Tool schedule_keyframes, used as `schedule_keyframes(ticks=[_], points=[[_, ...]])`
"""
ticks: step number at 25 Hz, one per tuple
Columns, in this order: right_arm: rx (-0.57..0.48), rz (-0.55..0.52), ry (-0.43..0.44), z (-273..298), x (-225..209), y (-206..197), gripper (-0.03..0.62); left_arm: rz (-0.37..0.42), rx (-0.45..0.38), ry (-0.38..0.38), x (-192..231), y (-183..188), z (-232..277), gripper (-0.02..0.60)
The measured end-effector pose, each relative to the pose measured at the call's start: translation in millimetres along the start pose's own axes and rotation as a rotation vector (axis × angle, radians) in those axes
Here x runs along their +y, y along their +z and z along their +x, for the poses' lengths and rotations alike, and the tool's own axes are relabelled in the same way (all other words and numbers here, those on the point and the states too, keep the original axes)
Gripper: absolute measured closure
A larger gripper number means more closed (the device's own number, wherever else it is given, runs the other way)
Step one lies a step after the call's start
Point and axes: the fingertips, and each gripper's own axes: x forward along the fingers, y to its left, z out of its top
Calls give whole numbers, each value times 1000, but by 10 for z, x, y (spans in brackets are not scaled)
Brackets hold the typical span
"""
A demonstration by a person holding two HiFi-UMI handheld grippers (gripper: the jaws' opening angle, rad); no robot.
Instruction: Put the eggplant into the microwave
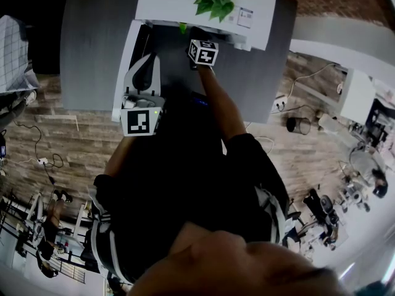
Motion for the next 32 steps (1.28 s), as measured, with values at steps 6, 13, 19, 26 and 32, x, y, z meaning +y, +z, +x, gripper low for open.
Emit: schedule_keyframes(ticks=[6, 13, 19, 26, 32], points=[[2, -3, 5, 46, 17, 44, 562, -19, 5, 4, 6, -8, -10, 548], [7, 6, 8, 52, 40, 45, 562, -1, -4, 1, 14, 13, -22, 548], [-2, 22, -1, -37, 28, 65, 562, -11, -12, 6, -7, 33, -84, 548], [-27, 22, -4, -318, 85, 105, 562, 5, -38, -4, -88, 95, -225, 548], [-36, 4, -2, -792, 210, 6, 562, 21, -60, -6, -138, 115, -413, 548]])
